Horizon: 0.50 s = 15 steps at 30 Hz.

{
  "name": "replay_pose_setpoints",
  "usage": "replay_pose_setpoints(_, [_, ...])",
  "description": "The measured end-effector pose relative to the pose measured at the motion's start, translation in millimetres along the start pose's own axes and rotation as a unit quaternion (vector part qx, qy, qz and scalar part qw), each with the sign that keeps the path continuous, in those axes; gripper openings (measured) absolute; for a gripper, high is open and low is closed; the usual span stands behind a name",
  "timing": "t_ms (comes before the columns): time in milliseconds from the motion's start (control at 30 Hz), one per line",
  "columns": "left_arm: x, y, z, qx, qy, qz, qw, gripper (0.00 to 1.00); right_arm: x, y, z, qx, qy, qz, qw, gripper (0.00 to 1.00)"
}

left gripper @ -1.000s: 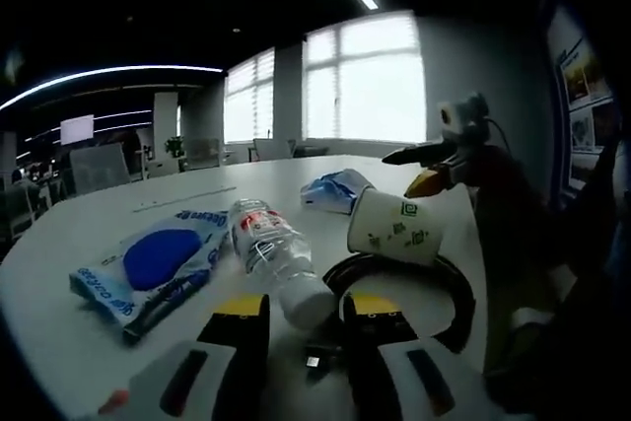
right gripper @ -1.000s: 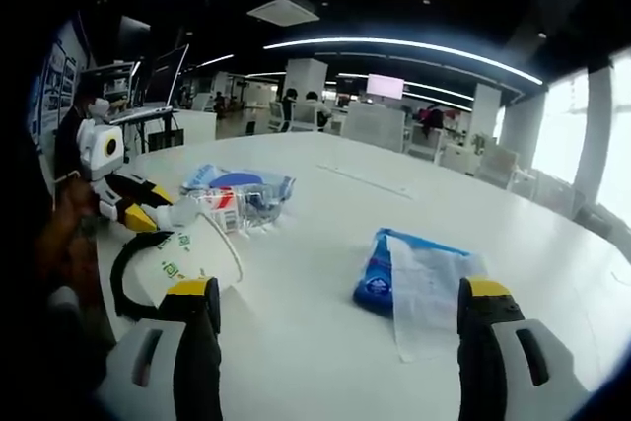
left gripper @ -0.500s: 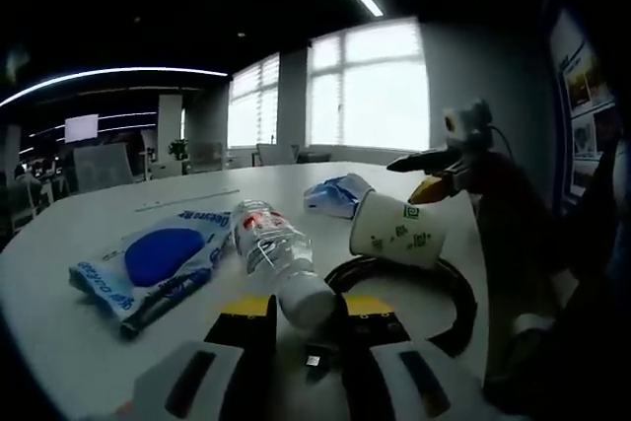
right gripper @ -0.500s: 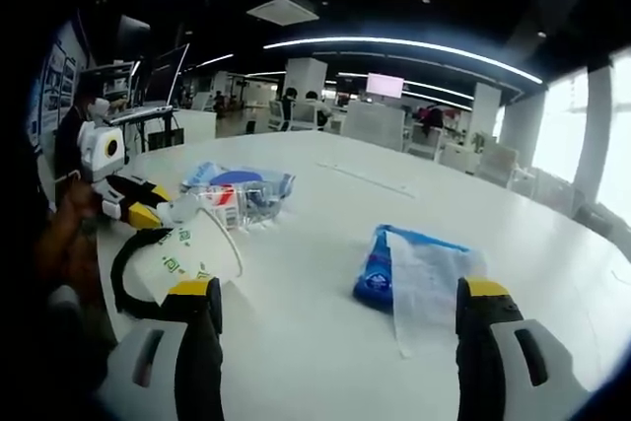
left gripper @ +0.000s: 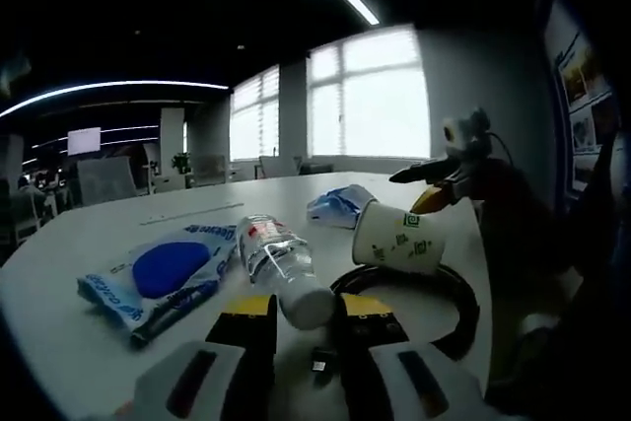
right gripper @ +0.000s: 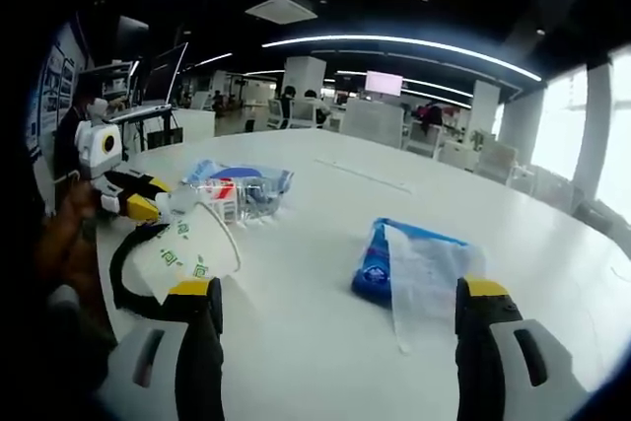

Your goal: Arrange the tabletop items into an orderly group along one side of the table until the central work area is clear of visible clutter.

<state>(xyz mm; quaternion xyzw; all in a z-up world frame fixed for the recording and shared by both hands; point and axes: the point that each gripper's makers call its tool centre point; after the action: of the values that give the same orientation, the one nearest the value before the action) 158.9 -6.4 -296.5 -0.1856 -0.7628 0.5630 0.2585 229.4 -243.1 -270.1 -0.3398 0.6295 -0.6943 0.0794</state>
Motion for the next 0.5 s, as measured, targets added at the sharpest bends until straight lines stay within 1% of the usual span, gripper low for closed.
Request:
replay_pose_setpoints(67, [6, -0.5, -13.5, -0.020, -0.038, -0.005, 0.9991, 0.19, 0, 0.4, 0, 0.000, 0.001, 0.000, 1.0000, 0.95])
replay_pose_setpoints(100, [8, -2.6, -17.9, -0.037, -0.045, -0.003, 0.9983, 0.19, 0, 0.5, 0, 0.000, 0.000, -0.001, 1.0000, 0.95])
replay_pose_setpoints(133, [9, -2.7, -10.8, 0.003, -0.020, 0.001, 0.9998, 0.19, 0, 0.6, 0, 0.000, 0.000, -0.001, 1.0000, 0.95])
replay_pose_setpoints(167, [9, -3.2, -11.9, 0.009, -0.017, 0.008, 0.9998, 0.19, -1, 0.3, 0, 0.000, 0.000, -0.001, 1.0000, 0.95])
replay_pose_setpoints(267, [7, 2.9, -11.6, 0.005, -0.018, -0.003, 0.9998, 0.18, -1, -1.2, -1, 0.000, -0.002, 0.002, 1.0000, 0.95])
replay_pose_setpoints(500, [8, 0.0, -14.7, 0.008, -0.027, 0.005, 0.9996, 0.17, -1, -0.3, -1, 0.001, -0.003, 0.000, 1.0000, 0.95])
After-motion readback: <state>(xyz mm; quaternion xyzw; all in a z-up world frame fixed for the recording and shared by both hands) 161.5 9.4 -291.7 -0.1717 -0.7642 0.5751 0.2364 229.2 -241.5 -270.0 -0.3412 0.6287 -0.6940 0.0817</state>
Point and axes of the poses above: the point that each gripper's makers call its tool centre point, and the gripper's own axes: x roughly backward along the fingers, z roughly to its right, y roughly out of its underside, and after that the axes turned 12 degrees about -x, right-handed
